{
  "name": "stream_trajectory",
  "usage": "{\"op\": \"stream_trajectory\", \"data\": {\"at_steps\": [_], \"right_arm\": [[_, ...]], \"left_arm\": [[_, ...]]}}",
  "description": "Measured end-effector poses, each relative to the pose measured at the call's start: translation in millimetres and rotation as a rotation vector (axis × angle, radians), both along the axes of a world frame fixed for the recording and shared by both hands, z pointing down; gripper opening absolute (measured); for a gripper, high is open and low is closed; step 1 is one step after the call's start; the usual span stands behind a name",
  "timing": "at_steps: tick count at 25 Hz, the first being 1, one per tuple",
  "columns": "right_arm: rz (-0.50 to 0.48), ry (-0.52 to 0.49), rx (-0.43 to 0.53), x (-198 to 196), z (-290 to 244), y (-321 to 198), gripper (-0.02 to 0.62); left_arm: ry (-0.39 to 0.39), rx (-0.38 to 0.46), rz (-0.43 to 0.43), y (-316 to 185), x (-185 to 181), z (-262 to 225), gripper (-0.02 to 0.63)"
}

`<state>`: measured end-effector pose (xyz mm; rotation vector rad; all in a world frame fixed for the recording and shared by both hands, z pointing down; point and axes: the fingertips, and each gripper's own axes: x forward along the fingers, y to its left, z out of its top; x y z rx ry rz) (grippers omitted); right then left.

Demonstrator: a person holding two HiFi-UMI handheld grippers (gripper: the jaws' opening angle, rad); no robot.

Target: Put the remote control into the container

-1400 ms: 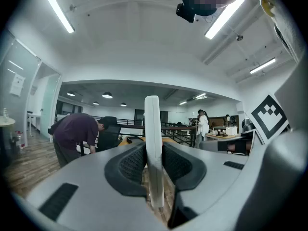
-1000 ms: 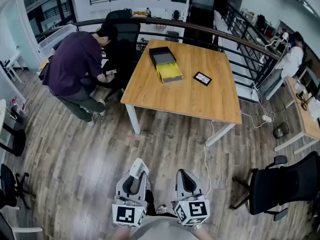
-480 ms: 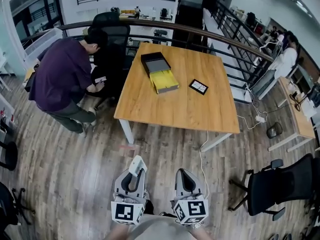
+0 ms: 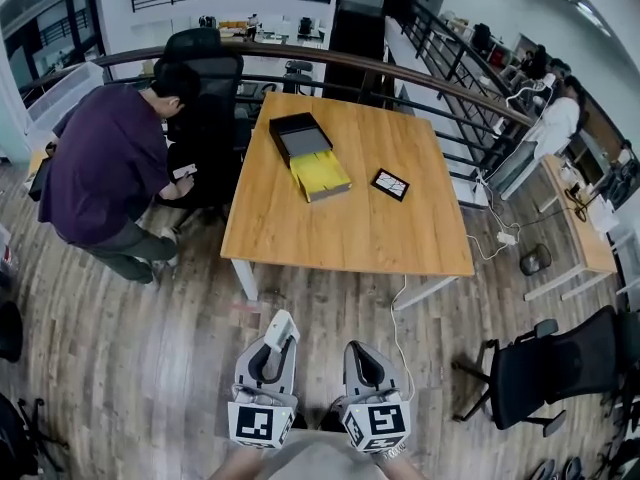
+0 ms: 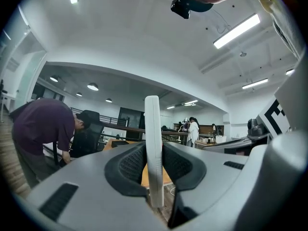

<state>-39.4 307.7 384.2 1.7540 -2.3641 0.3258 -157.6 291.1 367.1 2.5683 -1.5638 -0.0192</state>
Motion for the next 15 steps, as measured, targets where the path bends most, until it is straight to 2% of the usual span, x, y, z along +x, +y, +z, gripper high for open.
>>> {"op": "stream_trajectory", "data": {"at_steps": [6, 10, 15], "right_arm": [[0.035, 0.0, -0.016, 5.6, 9.4, -16.7, 0.018], [0.056, -0.024, -0.028, 18.1, 13.9, -40.8, 0.018], [0.014, -0.044, -0.011, 16.4, 10.5, -86.2, 0.018]], "left_arm": [[0.005, -0.06, -0.004, -24.3, -8.8, 20.1, 0.1], [-0.009, -0.036, 0.013, -43.2, 1.8, 14.8, 0.1], [-0.023, -0.018, -0.014, -73.9, 5.0, 10.2, 0.1]]}}
